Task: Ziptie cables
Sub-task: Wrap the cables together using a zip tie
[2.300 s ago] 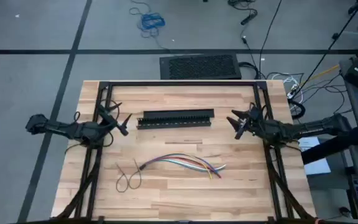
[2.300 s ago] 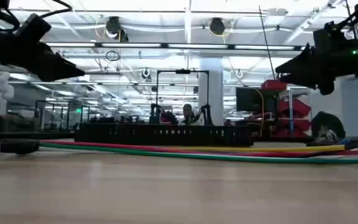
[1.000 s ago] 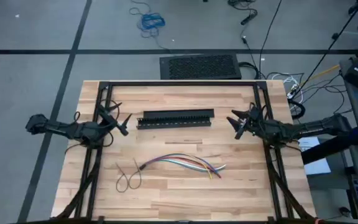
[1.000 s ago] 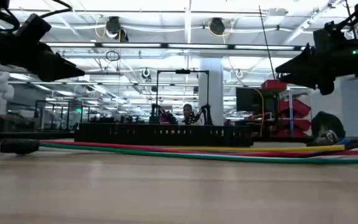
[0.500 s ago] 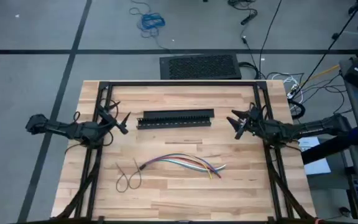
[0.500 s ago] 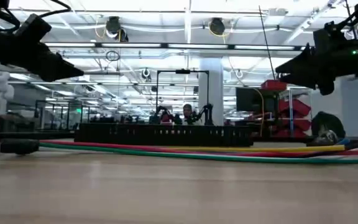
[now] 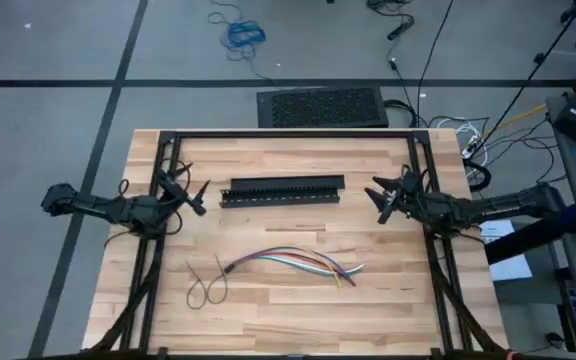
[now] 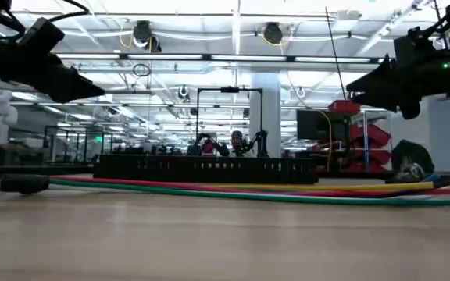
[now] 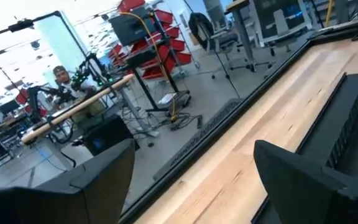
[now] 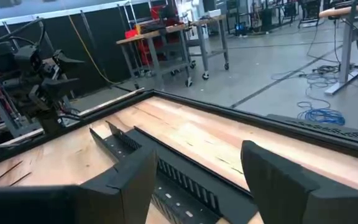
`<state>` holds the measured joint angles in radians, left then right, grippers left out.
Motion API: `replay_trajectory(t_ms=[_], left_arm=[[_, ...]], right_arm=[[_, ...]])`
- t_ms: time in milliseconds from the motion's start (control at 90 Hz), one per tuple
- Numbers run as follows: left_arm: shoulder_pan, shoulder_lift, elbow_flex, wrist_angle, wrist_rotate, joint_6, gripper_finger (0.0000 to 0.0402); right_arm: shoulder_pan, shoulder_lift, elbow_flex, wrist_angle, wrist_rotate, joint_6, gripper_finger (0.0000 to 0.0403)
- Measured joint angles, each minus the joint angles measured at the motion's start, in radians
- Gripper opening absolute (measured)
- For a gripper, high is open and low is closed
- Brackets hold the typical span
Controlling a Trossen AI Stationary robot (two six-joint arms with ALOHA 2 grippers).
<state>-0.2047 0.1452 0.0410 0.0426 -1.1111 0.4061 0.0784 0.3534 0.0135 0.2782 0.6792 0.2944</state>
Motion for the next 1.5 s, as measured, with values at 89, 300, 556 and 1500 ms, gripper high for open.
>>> replay_trajectory(t_ms=[89,300,556,1500], left_arm=[[0.001,0.0,0.0,0.0,-0.042,0.0,0.0327],[0.001,0.0,0.0,0.002,-0.034,-0.008,0.0327],[0.0,0.0,0.0,0.028,0.215,-0.53,0.0327],[0.041,0.072,0.0,0.105,0.103,-0.687,0.0327]], right_arm=[[-0.001,0.0,0.0,0.0,0.005,-0.046,0.0224],[-0.02,-0.001,0.0,0.013,0.053,-0.392,0.0224],[-0.02,-0.002,0.0,0.023,0.049,-0.414,0.0224],[-0.042,0.147,0.0,-0.054,-0.091,0.019,0.0224]])
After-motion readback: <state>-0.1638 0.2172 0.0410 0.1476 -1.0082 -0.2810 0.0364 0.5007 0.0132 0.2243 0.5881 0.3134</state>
